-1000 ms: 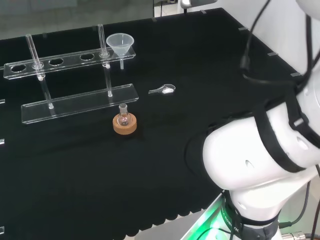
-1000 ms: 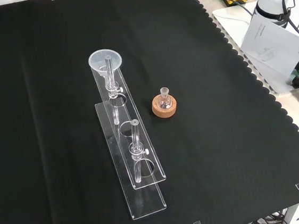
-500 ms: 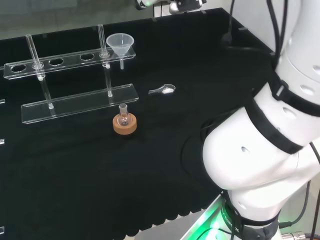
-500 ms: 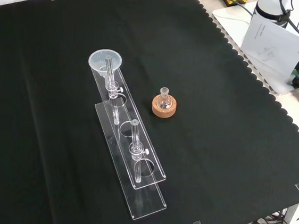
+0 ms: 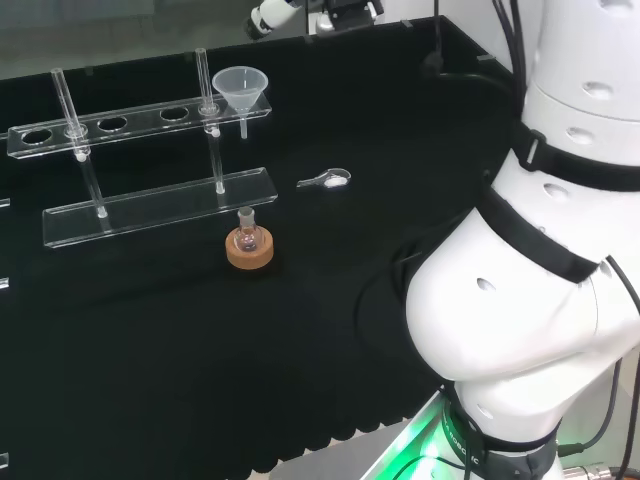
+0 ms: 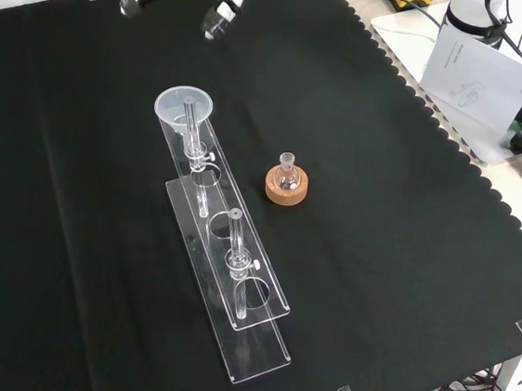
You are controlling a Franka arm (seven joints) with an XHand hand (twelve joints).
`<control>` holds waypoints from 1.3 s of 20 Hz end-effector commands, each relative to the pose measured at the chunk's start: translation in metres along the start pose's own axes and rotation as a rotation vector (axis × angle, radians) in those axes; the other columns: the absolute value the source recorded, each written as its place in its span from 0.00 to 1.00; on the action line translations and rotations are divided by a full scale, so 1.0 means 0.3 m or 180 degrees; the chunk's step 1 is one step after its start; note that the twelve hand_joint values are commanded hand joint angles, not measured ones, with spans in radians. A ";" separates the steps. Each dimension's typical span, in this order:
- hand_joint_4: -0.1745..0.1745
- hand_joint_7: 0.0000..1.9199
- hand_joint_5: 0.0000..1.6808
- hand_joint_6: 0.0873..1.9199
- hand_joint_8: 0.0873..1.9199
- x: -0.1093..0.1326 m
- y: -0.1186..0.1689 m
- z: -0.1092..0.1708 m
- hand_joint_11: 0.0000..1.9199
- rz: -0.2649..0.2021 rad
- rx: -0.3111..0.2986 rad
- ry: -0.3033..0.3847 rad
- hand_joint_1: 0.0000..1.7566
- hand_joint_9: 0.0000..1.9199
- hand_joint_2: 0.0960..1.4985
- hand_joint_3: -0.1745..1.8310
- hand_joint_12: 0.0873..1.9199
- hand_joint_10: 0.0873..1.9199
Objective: Pick up the funnel from the transparent funnel stand.
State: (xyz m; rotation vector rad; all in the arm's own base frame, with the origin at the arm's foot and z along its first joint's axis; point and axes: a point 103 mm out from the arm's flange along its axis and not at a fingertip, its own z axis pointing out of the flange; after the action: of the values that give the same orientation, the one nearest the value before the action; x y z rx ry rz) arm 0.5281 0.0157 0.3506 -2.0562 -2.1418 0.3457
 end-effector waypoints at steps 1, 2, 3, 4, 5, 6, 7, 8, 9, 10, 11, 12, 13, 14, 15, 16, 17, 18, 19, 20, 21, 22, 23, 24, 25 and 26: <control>0.60 0.02 0.07 0.00 0.26 0.070 0.085 0.051 0.11 -0.0124 0.0295 -0.0096 0.23 0.11 0.53 0.23 0.74 0.35; 0.61 0.01 0.06 0.00 0.27 0.078 0.097 0.061 0.11 -0.0133 0.0344 -0.0107 0.24 0.10 0.52 0.23 0.75 0.35; 0.61 0.01 0.06 0.00 0.27 0.085 0.107 0.070 0.12 -0.0143 0.0374 -0.0120 0.25 0.10 0.52 0.22 0.75 0.36; 0.62 0.00 0.06 0.00 0.27 0.092 0.115 0.078 0.12 -0.0150 0.0402 -0.0133 0.25 0.10 0.51 0.22 0.75 0.36; 0.62 0.00 0.06 0.00 0.27 0.099 0.122 0.086 0.12 -0.0160 0.0429 -0.0141 0.25 0.09 0.51 0.22 0.75 0.36; 0.62 0.00 0.06 0.00 0.27 0.104 0.128 0.093 0.13 -0.0171 0.0461 -0.0139 0.25 0.09 0.50 0.22 0.76 0.36; 0.62 0.00 0.06 0.00 0.26 0.110 0.132 0.099 0.13 -0.0175 0.0494 -0.0147 0.25 0.09 0.50 0.22 0.76 0.37; 0.63 0.00 0.05 0.00 0.26 0.117 0.135 0.102 0.14 -0.0186 0.0520 -0.0154 0.25 0.09 0.49 0.22 0.76 0.37; 0.63 0.00 0.05 0.00 0.25 0.124 0.137 0.106 0.15 -0.0191 0.0528 -0.0174 0.25 0.08 0.49 0.22 0.76 0.37; 0.63 0.00 0.05 0.00 0.25 0.131 0.139 0.110 0.15 -0.0189 0.0538 -0.0199 0.25 0.08 0.48 0.22 0.76 0.38; 0.63 0.00 0.05 0.00 0.25 0.137 0.141 0.117 0.16 -0.0184 0.0557 -0.0223 0.25 0.08 0.48 0.22 0.76 0.38; 0.64 0.00 0.05 0.00 0.24 0.143 0.144 0.125 0.17 -0.0182 0.0580 -0.0245 0.26 0.07 0.47 0.22 0.76 0.39; 0.64 0.00 0.05 0.00 0.24 0.149 0.147 0.132 0.18 -0.0181 0.0602 -0.0275 0.26 0.07 0.47 0.22 0.76 0.39; 0.64 0.00 0.04 0.00 0.23 0.154 0.150 0.140 0.18 -0.0187 0.0619 -0.0307 0.26 0.07 0.46 0.22 0.76 0.40; 0.64 0.00 0.04 0.00 0.22 0.160 0.153 0.146 0.19 -0.0203 0.0639 -0.0345 0.27 0.07 0.46 0.22 0.76 0.40; 0.64 0.00 0.04 0.00 0.22 0.166 0.157 0.152 0.19 -0.0215 0.0663 -0.0396 0.27 0.07 0.46 0.22 0.76 0.40; 0.64 0.00 0.03 0.00 0.21 0.172 0.160 0.156 0.19 -0.0222 0.0686 -0.0427 0.27 0.06 0.45 0.22 0.76 0.41; 0.64 0.00 0.03 0.00 0.21 0.176 0.163 0.159 0.19 -0.0232 0.0701 -0.0448 0.28 0.06 0.45 0.22 0.76 0.41; 0.63 0.00 0.03 0.00 0.21 0.181 0.165 0.162 0.19 -0.0238 0.0710 -0.0475 0.28 0.06 0.45 0.22 0.76 0.41; 0.63 0.00 0.02 0.00 0.20 0.184 0.167 0.165 0.20 -0.0241 0.0723 -0.0504 0.29 0.06 0.45 0.22 0.76 0.42; 0.63 0.00 0.02 0.00 0.20 0.188 0.170 0.168 0.20 -0.0237 0.0744 -0.0535 0.29 0.06 0.44 0.22 0.76 0.42; 0.63 0.00 0.01 0.00 0.19 0.190 0.173 0.170 0.21 -0.0237 0.0763 -0.0560 0.30 0.06 0.44 0.22 0.76 0.42; 0.63 0.00 0.01 0.00 0.18 0.192 0.177 0.173 0.21 -0.0238 0.0781 -0.0582 0.30 0.05 0.43 0.22 0.76 0.43; 0.63 0.00 0.00 0.00 0.18 0.194 0.180 0.176 0.21 -0.0239 0.0794 -0.0602 0.31 0.05 0.43 0.22 0.76 0.43; 0.63 0.00 0.00 0.00 0.17 0.195 0.182 0.178 0.21 -0.0239 0.0811 -0.0612 0.31 0.04 0.43 0.22 0.76 0.43; 0.63 0.00 0.00 0.00 0.17 0.197 0.185 0.181 0.22 -0.0239 0.0838 -0.0624 0.32 0.04 0.43 0.22 0.75 0.43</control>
State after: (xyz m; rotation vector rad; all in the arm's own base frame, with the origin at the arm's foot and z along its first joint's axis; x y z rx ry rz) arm 0.5633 0.0714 0.2853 -1.8681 -2.1444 0.7408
